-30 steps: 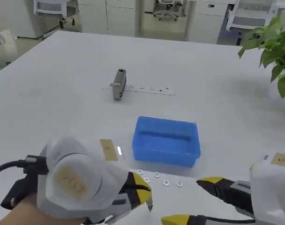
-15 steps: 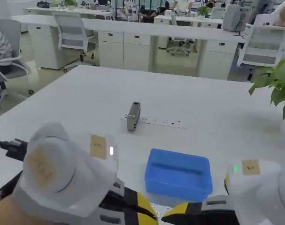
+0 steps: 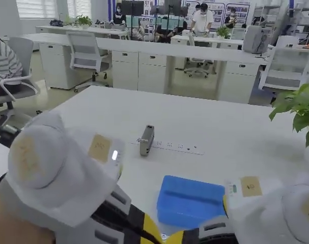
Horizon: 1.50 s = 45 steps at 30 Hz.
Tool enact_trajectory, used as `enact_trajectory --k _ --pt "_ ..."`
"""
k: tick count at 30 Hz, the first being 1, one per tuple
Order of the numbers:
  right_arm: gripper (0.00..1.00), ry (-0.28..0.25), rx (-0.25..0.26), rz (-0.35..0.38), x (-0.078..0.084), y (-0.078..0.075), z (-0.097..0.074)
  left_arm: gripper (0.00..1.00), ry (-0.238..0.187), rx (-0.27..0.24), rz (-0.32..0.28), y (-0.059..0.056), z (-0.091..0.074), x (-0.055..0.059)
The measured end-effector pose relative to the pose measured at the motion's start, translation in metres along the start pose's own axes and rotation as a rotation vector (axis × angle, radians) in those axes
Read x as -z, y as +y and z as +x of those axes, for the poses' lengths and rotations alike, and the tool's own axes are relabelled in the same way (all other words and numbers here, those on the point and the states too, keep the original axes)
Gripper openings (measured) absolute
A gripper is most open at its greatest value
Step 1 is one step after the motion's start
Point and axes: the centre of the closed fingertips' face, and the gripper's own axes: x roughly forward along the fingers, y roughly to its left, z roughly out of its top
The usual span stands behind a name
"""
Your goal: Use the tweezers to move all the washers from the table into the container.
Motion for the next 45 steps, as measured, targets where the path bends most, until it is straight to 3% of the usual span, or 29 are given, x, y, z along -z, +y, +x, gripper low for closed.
enact_trajectory --k 5,18,23,31,33,34,37,41,45 --pt "0.04 0.030 -0.018 -0.032 0.005 0.004 0.001 0.00 0.009 0.011 0.011 -0.003 -0.003 -0.003" --pt "0.03 0.025 -0.008 -0.023 0.010 0.004 0.005 0.00 0.009 0.029 0.017 -0.005 -0.005 -0.008" --pt "0.02 0.026 0.009 -0.028 0.012 0.001 0.004 0.00 -0.004 -0.006 -0.006 -0.002 -0.001 -0.009" --pt "0.01 -0.017 0.060 0.036 0.012 -0.010 -0.003 0.02 -0.152 -0.227 -0.193 0.014 -0.010 -0.011" --pt "0.01 -0.022 0.074 0.053 0.014 -0.014 -0.004 0.06 -0.210 -0.304 -0.255 0.019 -0.017 -0.009" --pt "0.00 -0.027 0.086 0.062 0.016 -0.017 -0.005 0.07 -0.229 -0.332 -0.307 0.019 -0.021 -0.004" --pt "0.00 -0.044 0.107 0.100 0.019 -0.024 -0.005 0.11 -0.267 -0.444 -0.372 0.025 -0.031 0.009" --pt "0.00 -0.082 0.169 0.140 0.023 -0.043 -0.006 0.21 -0.237 -0.629 -0.471 0.029 -0.043 0.044" --pt "0.00 -0.122 0.225 0.185 0.025 -0.064 -0.005 0.33 -0.195 -0.796 -0.509 0.034 -0.053 0.079"
